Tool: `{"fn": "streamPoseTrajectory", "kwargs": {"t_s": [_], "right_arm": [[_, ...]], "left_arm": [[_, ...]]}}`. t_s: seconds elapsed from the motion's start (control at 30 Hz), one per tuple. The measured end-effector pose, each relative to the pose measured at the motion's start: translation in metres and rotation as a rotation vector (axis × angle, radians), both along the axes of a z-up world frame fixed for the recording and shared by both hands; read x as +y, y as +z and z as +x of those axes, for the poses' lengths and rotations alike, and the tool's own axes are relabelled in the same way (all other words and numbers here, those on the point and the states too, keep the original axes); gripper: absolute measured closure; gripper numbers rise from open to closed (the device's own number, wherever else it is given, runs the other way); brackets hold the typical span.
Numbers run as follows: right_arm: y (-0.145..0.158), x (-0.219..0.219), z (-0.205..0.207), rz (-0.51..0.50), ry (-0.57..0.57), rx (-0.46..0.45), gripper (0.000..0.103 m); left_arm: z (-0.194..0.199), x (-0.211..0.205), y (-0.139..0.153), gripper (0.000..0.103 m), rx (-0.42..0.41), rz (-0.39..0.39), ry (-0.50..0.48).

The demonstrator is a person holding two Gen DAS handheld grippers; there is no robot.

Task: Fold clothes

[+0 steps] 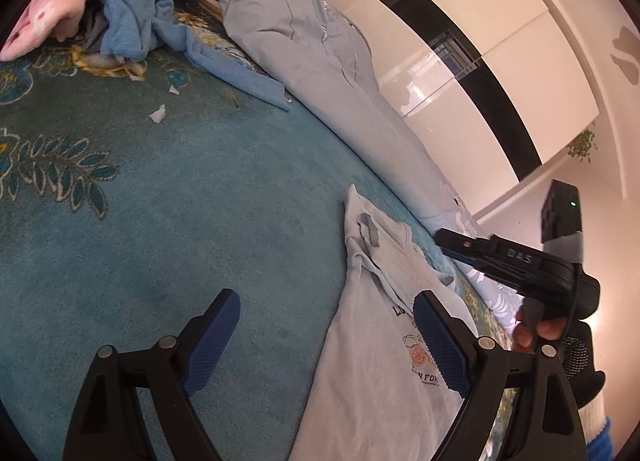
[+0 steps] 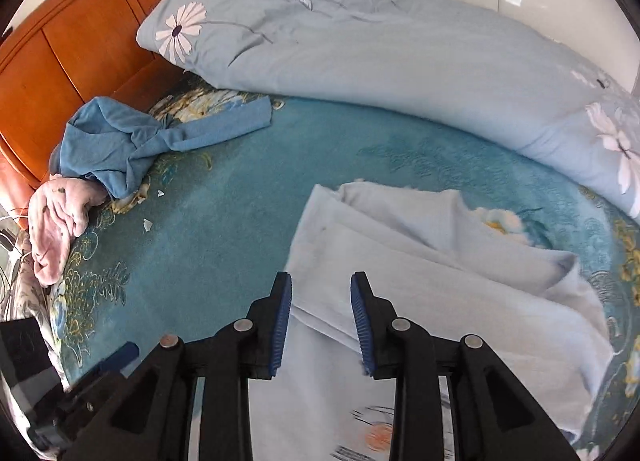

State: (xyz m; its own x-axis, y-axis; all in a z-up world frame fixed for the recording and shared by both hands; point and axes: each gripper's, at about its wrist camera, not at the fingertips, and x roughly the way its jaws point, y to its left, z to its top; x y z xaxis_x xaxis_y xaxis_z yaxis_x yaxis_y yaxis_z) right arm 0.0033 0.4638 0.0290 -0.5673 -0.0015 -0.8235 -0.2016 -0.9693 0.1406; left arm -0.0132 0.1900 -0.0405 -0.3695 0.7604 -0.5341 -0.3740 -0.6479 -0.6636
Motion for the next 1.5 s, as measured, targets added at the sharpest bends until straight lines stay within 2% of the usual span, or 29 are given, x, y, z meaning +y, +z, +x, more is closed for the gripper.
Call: {"fn": "streamPoseTrajectory", "kwargs": {"t_s": [0.07,0.17,0.27,0.37,0.43,0.53,0.73,0.77,0.8,0.83,0.87,1.0,1.13,1.2,1.3,1.4,1.5], "right_arm": [[0.011,0.037,0.036,0.05,-0.064,0.028,0.07],[0.017,0.106,0.096,0.07,-0.233,0.051,0.069],[0.0,0.167,0.152,-0.001,-0.411,0.03,0.069],[-0.029,0.202,0.19,-0.135,-0.507,0.03,0.069],[-0.047,0.213,0.197,-0.205,-0.532,0.03,0.069],[-0.068,0.222,0.194,-0.277,-0.548,0.038,0.069],[-0.095,0.238,0.18,-0.403,-0.597,0.092,0.069],[-0.095,0.24,0.179,-0.417,-0.601,0.109,0.071],[-0.095,0.241,0.178,-0.424,-0.604,0.119,0.086],[-0.094,0.242,0.176,-0.417,-0.607,0.115,0.097],[-0.093,0.243,0.173,-0.4,-0.608,0.104,0.099],[-0.082,0.248,0.164,-0.285,-0.61,0.081,0.101],[-0.091,0.255,0.162,-0.275,-0.634,0.053,0.101],[-0.085,0.25,0.166,-0.259,-0.622,0.062,0.1],[-0.07,0.239,0.176,-0.237,-0.595,0.092,0.1],[-0.051,0.208,0.186,-0.172,-0.491,0.104,0.1],[-0.051,0.175,0.186,-0.146,-0.38,0.095,0.1]], "left_arm": [[-0.002,0.012,0.008,0.012,0.029,-0.017,-0.046],[-0.012,0.042,0.028,0.012,0.075,-0.046,-0.112],[-0.021,0.087,0.043,0.012,0.125,-0.068,-0.216],[-0.023,0.143,0.043,0.012,0.207,-0.206,-0.336],[-0.028,0.17,0.029,0.012,0.203,-0.277,-0.385],[-0.04,0.192,0.007,0.013,0.156,-0.356,-0.417],[-0.048,0.201,-0.016,0.013,0.113,-0.439,-0.437],[-0.049,0.201,-0.019,0.013,0.114,-0.449,-0.439],[-0.049,0.201,-0.022,0.013,0.113,-0.459,-0.44],[-0.05,0.2,-0.025,0.013,0.111,-0.472,-0.437],[-0.051,0.2,-0.028,0.013,0.109,-0.486,-0.433],[-0.053,0.198,-0.034,0.013,0.109,-0.493,-0.44],[-0.047,0.202,-0.035,0.013,0.141,-0.537,-0.455],[-0.043,0.201,-0.032,0.013,0.151,-0.54,-0.459],[-0.04,0.184,-0.02,0.013,0.124,-0.478,-0.428],[-0.032,0.159,-0.006,0.013,0.116,-0.435,-0.35],[-0.02,0.134,0.001,0.013,0.099,-0.385,-0.301]]}}
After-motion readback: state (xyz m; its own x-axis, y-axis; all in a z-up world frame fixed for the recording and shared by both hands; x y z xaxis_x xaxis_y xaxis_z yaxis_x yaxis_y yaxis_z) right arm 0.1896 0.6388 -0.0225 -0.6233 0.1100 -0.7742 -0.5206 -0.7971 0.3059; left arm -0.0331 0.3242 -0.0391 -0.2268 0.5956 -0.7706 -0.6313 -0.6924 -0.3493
